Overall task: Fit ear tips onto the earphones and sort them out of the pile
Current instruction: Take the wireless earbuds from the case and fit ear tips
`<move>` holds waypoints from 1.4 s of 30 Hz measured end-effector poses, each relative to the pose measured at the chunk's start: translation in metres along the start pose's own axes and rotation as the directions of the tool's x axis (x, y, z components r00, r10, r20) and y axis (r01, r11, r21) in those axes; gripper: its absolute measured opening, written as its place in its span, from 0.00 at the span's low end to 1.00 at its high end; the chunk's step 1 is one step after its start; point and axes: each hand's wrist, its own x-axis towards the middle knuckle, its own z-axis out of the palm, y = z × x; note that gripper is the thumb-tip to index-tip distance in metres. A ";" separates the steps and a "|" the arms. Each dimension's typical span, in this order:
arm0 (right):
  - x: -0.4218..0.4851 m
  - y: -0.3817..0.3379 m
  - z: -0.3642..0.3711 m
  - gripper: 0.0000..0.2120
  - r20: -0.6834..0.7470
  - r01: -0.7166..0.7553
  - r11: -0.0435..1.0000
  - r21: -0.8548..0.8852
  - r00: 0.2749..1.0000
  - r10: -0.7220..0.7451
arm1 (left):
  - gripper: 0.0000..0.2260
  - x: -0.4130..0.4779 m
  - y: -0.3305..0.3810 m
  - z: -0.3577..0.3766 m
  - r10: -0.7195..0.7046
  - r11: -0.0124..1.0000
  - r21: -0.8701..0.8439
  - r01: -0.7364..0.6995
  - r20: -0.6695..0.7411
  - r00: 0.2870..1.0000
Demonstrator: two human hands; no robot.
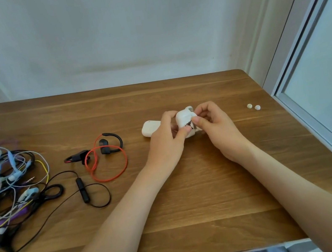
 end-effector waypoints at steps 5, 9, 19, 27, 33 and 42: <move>0.004 0.003 -0.002 0.06 -0.109 -0.001 0.996 -0.088 0.994 -0.008 | 0.10 0.003 -0.003 -0.001 -0.049 0.992 0.111 0.058 -0.083 0.995; 0.004 0.005 -0.003 0.07 -0.064 0.046 0.939 -0.342 0.995 -0.072 | 0.10 0.008 -0.011 -0.003 -0.103 0.938 0.303 0.169 -0.224 0.969; -0.002 0.005 0.000 0.09 0.178 0.358 0.822 -0.444 0.934 -0.310 | 0.12 0.001 -0.009 -0.001 0.308 0.820 0.552 -0.153 -0.198 0.931; -0.003 0.001 -0.006 0.07 0.215 0.371 0.887 -0.275 0.923 -0.319 | 0.11 0.004 -0.003 -0.001 0.193 0.914 0.365 -0.179 -0.003 0.981; 0.020 0.016 -0.056 0.24 -0.279 -0.132 0.546 -0.828 0.940 -0.196 | 0.07 0.001 0.007 0.004 0.107 0.989 0.113 -0.100 -0.056 0.993; 0.026 0.031 -0.072 0.15 -0.466 -0.370 0.488 -0.790 0.880 -0.087 | 0.07 -0.002 0.003 0.005 0.012 0.980 -0.197 -0.013 -0.007 1.000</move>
